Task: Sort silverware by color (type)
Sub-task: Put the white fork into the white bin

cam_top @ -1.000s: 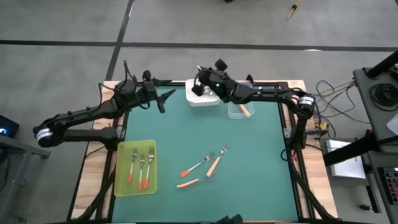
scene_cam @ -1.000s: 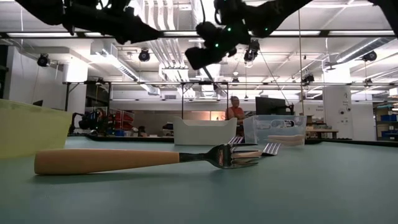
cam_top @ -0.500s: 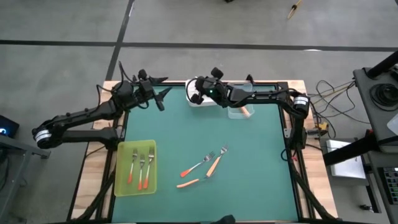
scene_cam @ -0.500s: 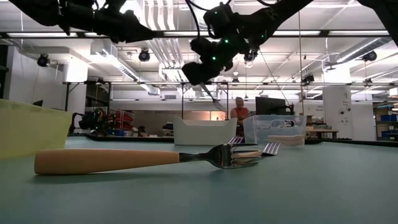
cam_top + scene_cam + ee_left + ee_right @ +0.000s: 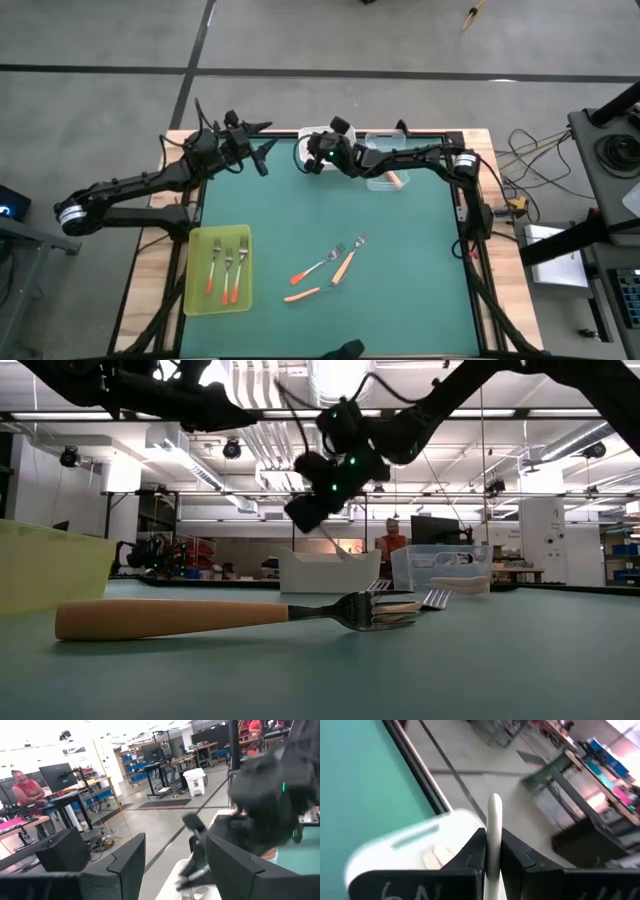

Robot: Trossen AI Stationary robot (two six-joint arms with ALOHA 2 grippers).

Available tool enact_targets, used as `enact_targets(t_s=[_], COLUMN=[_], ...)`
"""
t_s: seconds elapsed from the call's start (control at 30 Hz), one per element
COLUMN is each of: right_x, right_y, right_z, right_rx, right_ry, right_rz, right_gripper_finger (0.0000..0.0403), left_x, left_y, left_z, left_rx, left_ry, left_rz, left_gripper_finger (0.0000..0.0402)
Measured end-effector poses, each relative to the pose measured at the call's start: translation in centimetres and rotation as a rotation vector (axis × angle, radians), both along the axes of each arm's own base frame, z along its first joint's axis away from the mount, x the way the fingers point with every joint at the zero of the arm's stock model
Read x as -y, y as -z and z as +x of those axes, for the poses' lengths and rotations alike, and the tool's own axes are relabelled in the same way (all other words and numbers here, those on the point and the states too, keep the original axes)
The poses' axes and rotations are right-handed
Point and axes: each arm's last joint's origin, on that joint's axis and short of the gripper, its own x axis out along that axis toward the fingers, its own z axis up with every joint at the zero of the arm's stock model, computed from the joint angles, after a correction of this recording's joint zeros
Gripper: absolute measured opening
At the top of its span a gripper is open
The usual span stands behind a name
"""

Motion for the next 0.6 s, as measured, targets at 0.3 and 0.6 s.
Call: enact_targets(t_s=[0.3, 0.6], right_x=[0.3, 0.4], right_y=[2.4, 2.5], right_z=[0.4, 0.3], right_rx=[-0.079, -0.082], right_ry=[0.045, 0.051], right_rz=[0.003, 0.01], right_gripper_finger=[0.002, 0.0041], left_x=[-0.1, 0.0], left_y=[0.0, -0.1], left_z=[0.1, 0.0], left_rx=[0.006, 0.007], left_ry=[-0.002, -0.001], left_rz=[0.004, 0.007], left_gripper_finger=[0.0187, 0.0187])
